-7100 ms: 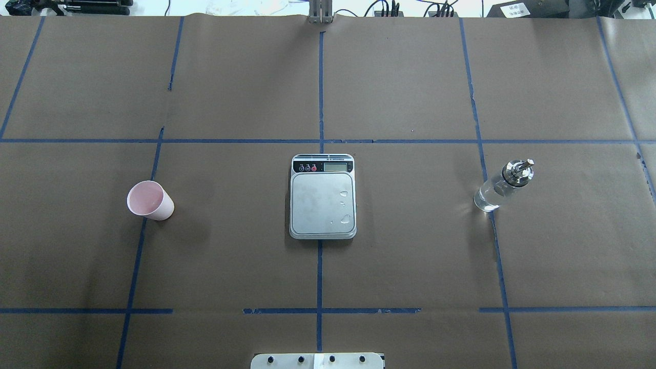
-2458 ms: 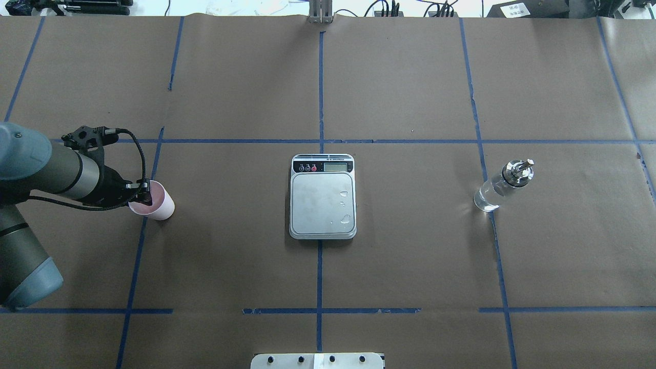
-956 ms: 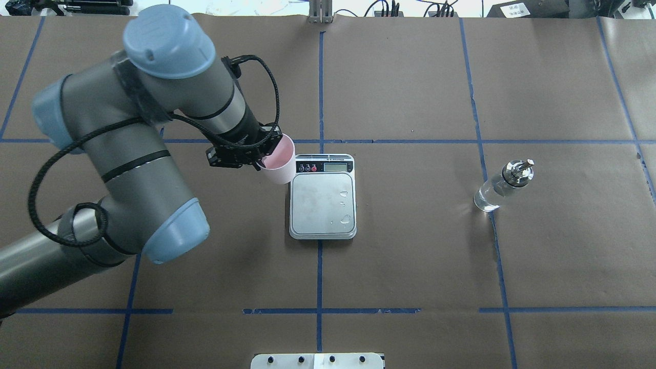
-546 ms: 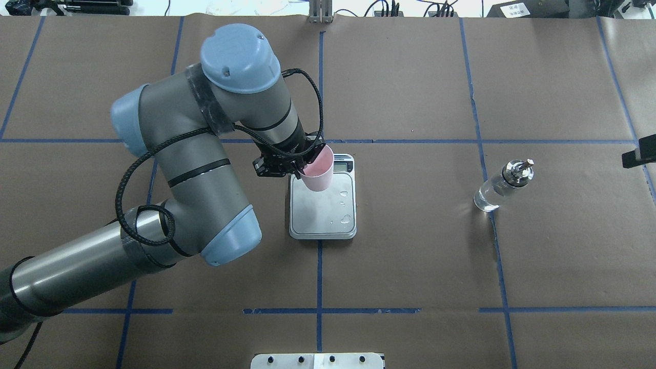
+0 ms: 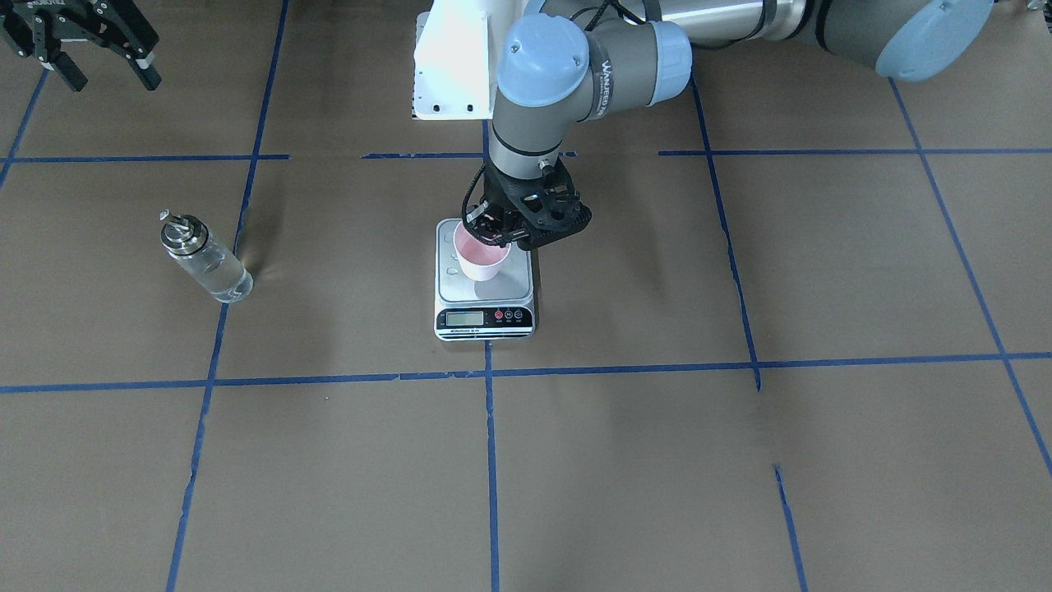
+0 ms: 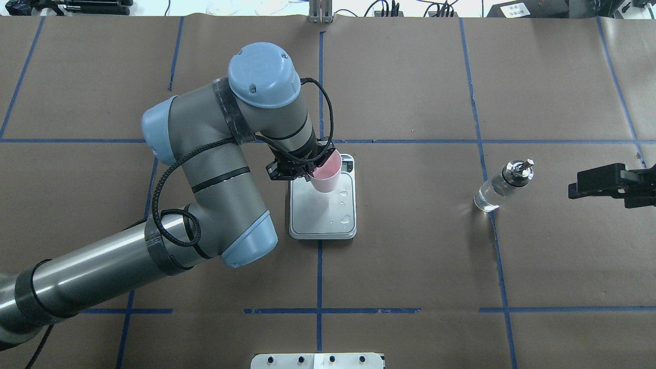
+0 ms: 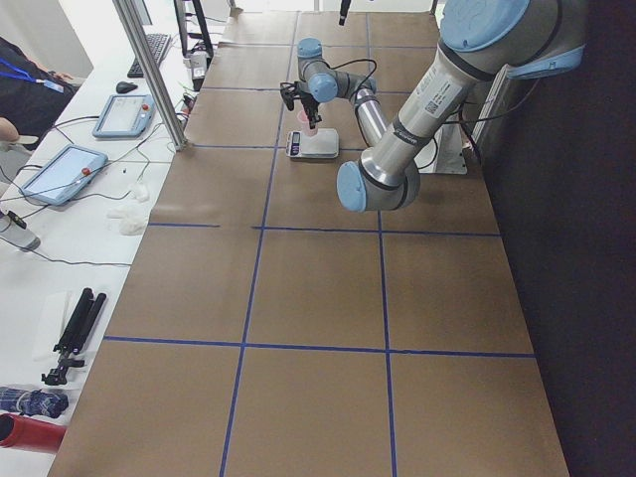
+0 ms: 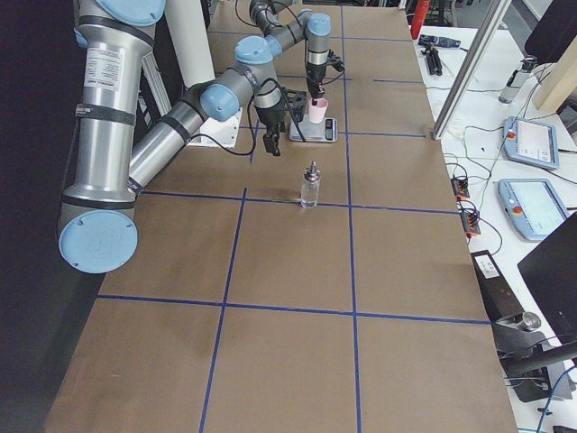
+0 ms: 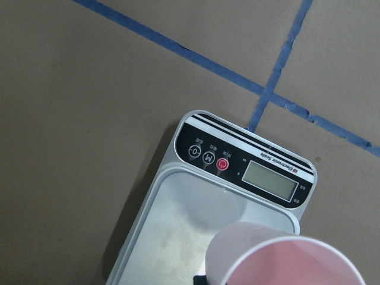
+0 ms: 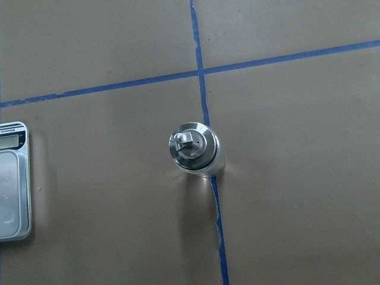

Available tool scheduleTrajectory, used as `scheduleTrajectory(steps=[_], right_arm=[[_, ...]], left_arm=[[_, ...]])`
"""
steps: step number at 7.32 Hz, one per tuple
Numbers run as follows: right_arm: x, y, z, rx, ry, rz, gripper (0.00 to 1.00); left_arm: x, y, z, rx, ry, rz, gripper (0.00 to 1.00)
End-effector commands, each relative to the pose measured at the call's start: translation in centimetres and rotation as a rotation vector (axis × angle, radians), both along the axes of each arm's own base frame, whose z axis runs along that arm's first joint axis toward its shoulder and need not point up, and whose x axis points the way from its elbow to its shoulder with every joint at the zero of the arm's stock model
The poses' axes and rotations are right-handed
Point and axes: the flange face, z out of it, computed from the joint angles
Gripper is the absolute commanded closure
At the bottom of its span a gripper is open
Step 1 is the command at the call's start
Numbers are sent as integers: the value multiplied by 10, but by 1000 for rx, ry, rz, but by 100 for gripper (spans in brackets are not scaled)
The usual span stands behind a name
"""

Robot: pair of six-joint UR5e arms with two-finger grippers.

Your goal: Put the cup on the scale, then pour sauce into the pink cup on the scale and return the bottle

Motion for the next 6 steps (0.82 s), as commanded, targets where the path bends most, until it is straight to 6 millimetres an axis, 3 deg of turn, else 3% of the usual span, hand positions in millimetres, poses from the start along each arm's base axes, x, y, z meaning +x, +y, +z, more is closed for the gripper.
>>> scheduleTrajectory(steps=[1,6], right_arm=[[-1,2,-1,3,3,1,0],[-21,12,1,46,61,14,0]], left_arm=[[15,15,3,-3,-15,-20,100],[17,17,5,3,-17,-10,100]])
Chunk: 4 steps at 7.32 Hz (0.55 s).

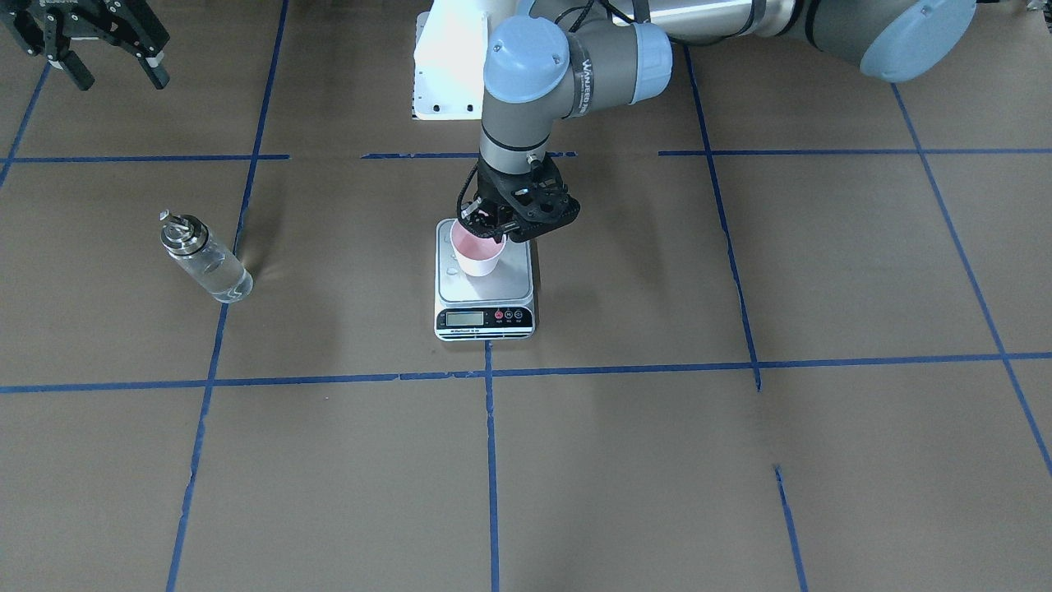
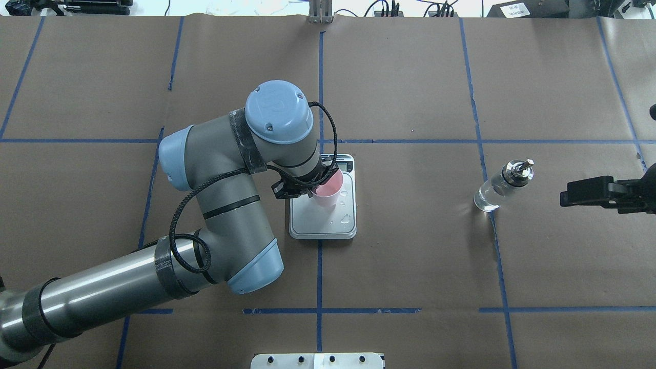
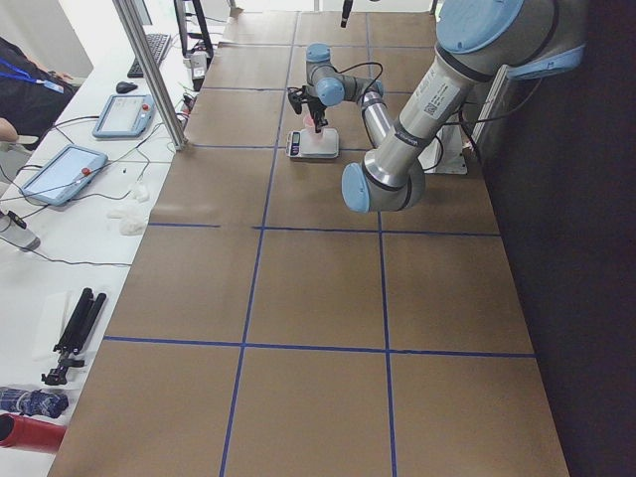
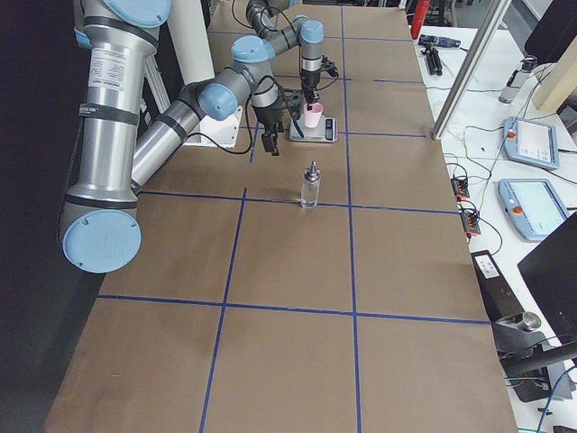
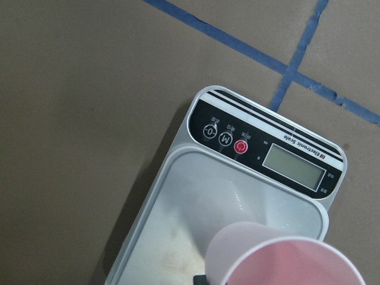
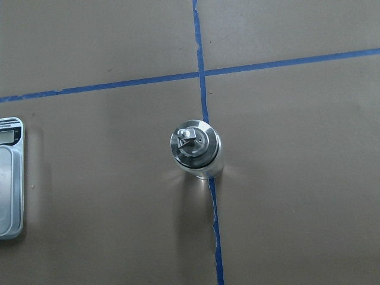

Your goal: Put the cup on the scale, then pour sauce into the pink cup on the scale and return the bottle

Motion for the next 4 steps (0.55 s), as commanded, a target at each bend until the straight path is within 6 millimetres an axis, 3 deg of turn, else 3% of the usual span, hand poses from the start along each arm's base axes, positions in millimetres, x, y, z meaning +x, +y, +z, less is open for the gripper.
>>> scheduleTrajectory(steps=[1,4], right_arm=[[-26,10,0,26,38,39,0],[-33,17,8,34,65,34,0]], left_arm=[[0,0,0,3,2,2,100],[0,0,11,-2,-10,3,100]])
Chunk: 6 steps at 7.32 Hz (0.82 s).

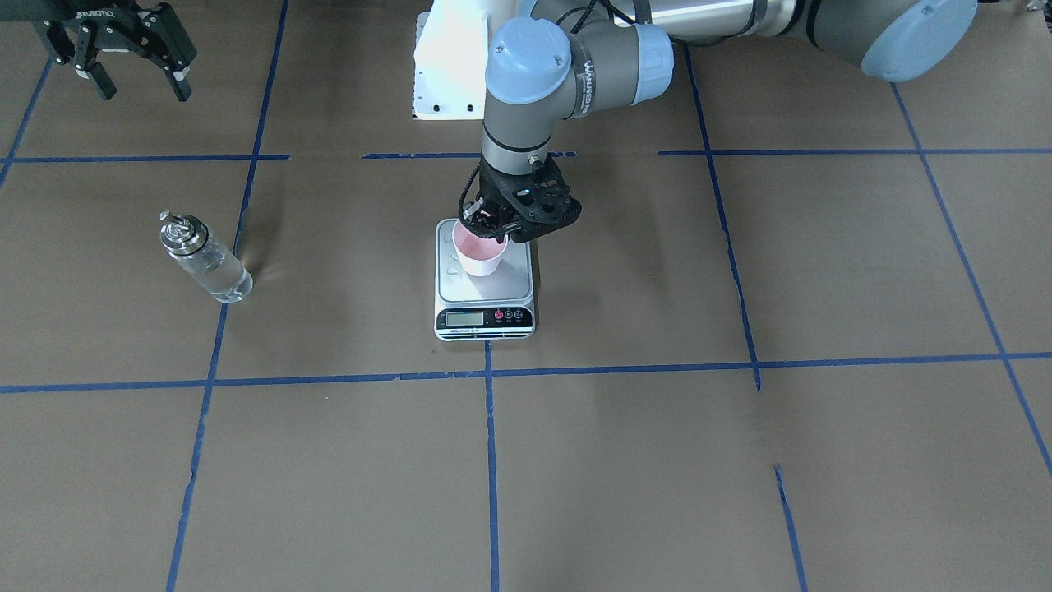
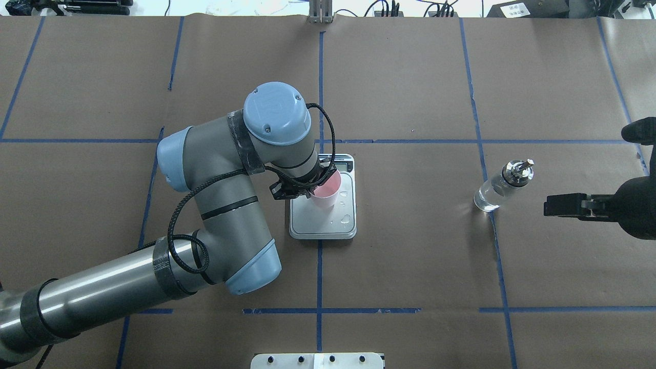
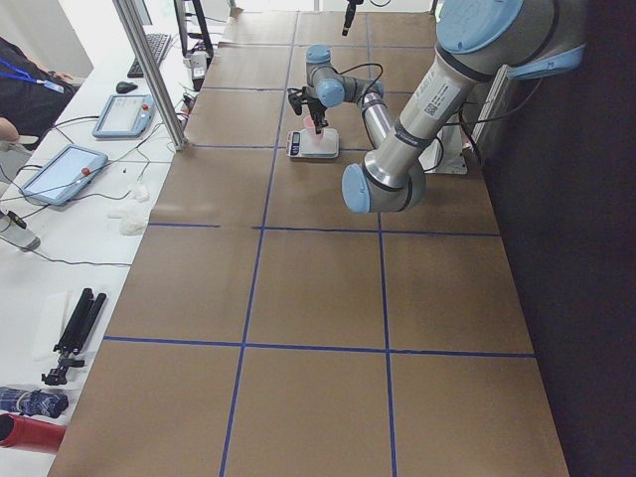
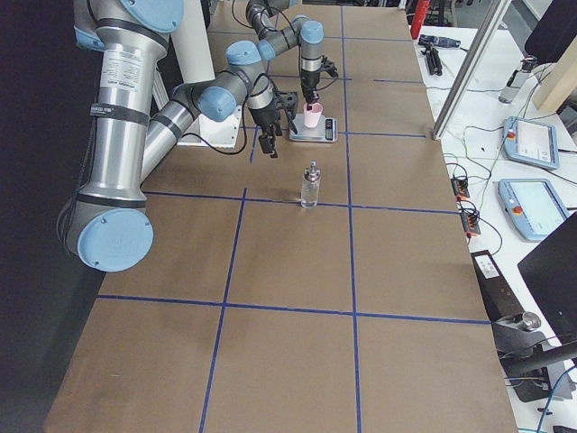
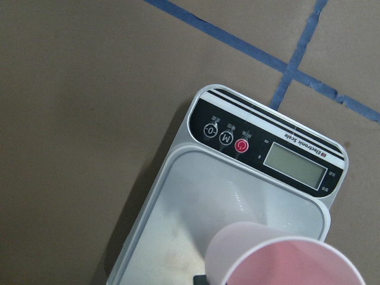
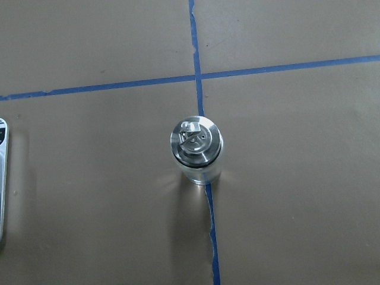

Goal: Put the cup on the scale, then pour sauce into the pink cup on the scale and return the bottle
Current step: 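Open the left gripper and withdraw it while the right gripper approaches the bottle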

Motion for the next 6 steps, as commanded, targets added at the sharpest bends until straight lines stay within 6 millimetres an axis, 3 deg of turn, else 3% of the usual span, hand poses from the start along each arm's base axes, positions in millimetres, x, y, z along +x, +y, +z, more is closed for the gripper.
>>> scheduleTrajectory(steps=[1,2,3,6], right_arm=[[-3,3,4,1,10,-5,0],[-3,4,4,2,11,-6,0],[-4,4,5,1,12,-9,0],[-15,17,20,36,52,22,0]], left_arm=[[0,0,7,-3,-7,1,100],[0,0,7,1,-7,4,80],[-2,0,5,6,-5,-1,1],[-14,4,-8,49,16,20,0]])
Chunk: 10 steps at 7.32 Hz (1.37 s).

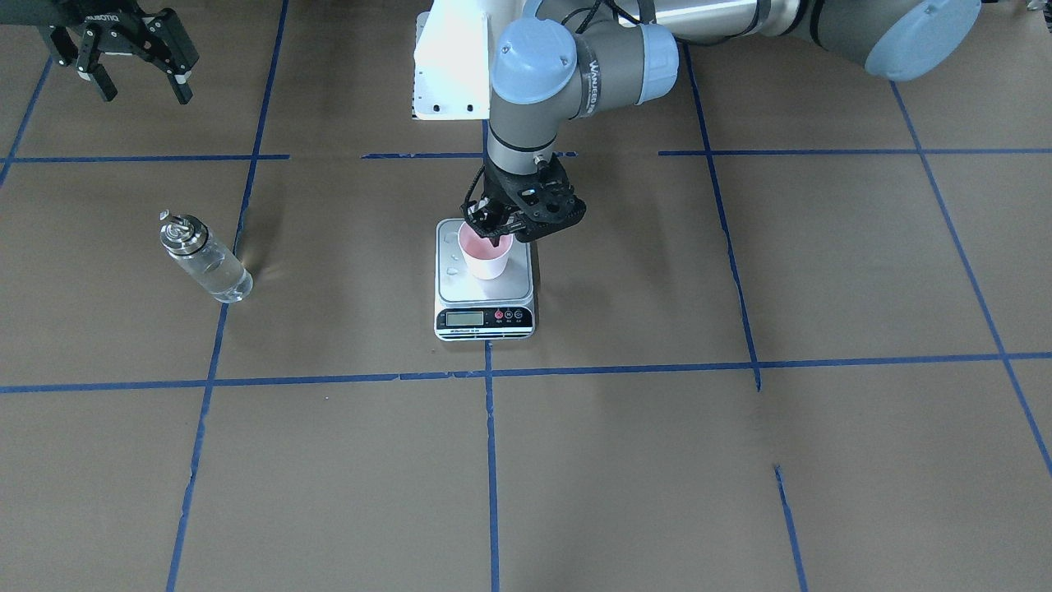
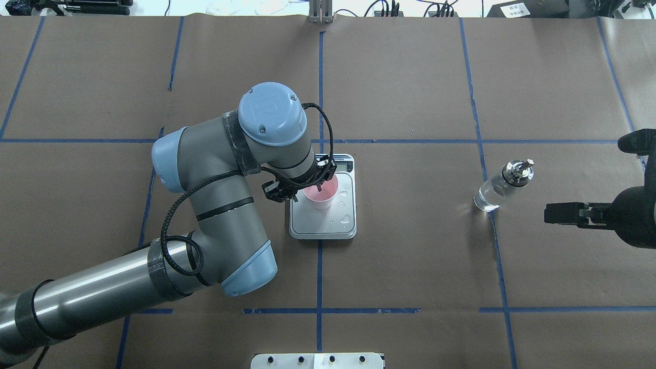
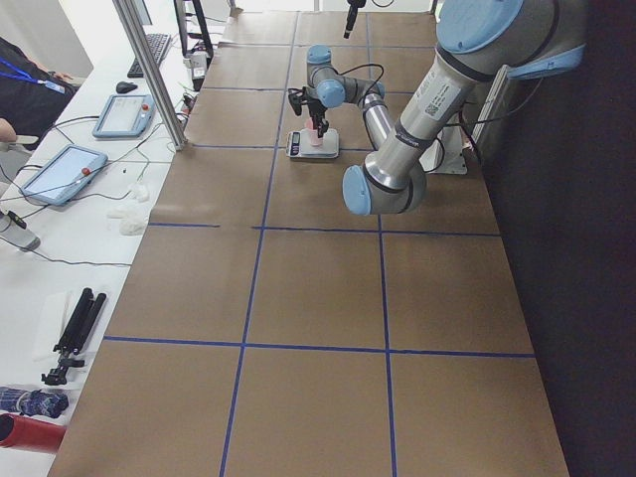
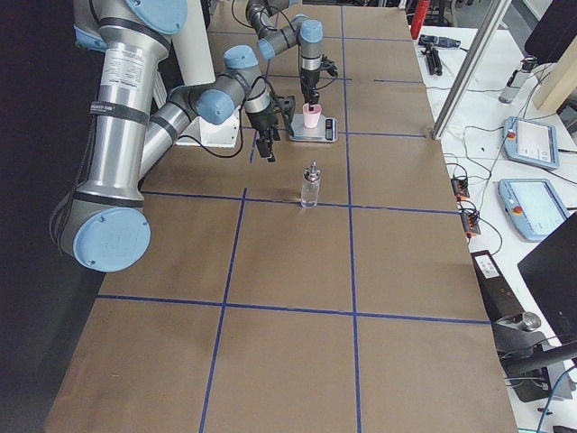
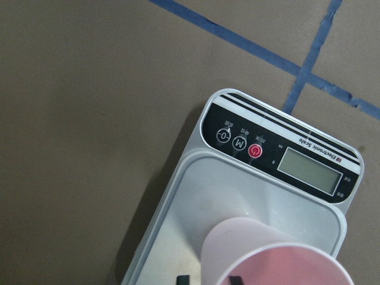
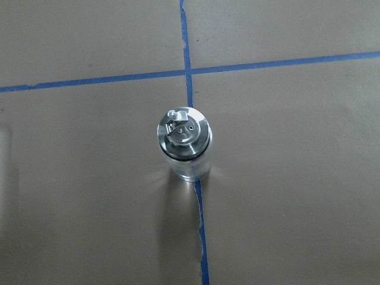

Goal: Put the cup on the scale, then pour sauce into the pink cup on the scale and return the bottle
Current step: 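Open the left gripper and withdraw it while the right gripper approaches the bottle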

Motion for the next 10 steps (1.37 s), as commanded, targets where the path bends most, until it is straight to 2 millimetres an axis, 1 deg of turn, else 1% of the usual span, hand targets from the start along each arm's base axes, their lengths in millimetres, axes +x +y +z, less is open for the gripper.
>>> scheduleTrajectory(steps=[1,2,3,4,5,6,7,8,9,10], right_arm=[[-11,14,12,37,20,11,0],[-19,19,15,54,42,24,0],[-35,27,18,78,58,56,0],[-48,34,23,103,80,43,0],[-58,38,28,130,101,51,0],[-71,41,35,169,124,85,0],[-78,44,39,198,136,96,0],[-89,43,50,236,134,112,0],[-105,37,69,292,98,150,0],[-118,30,92,335,22,193,0]], left_arm=[[-12,3,-12,23,24,5,0],[-22,1,-15,39,36,4,0],[-36,-3,-22,65,38,13,0],[-52,-7,-27,92,31,19,0],[-76,-11,-28,118,28,21,0],[-102,-6,-15,136,40,48,0],[-133,-6,3,177,37,53,0],[-151,-2,21,211,24,72,0],[-164,-3,28,244,16,84,0],[-172,2,39,251,10,89,0]])
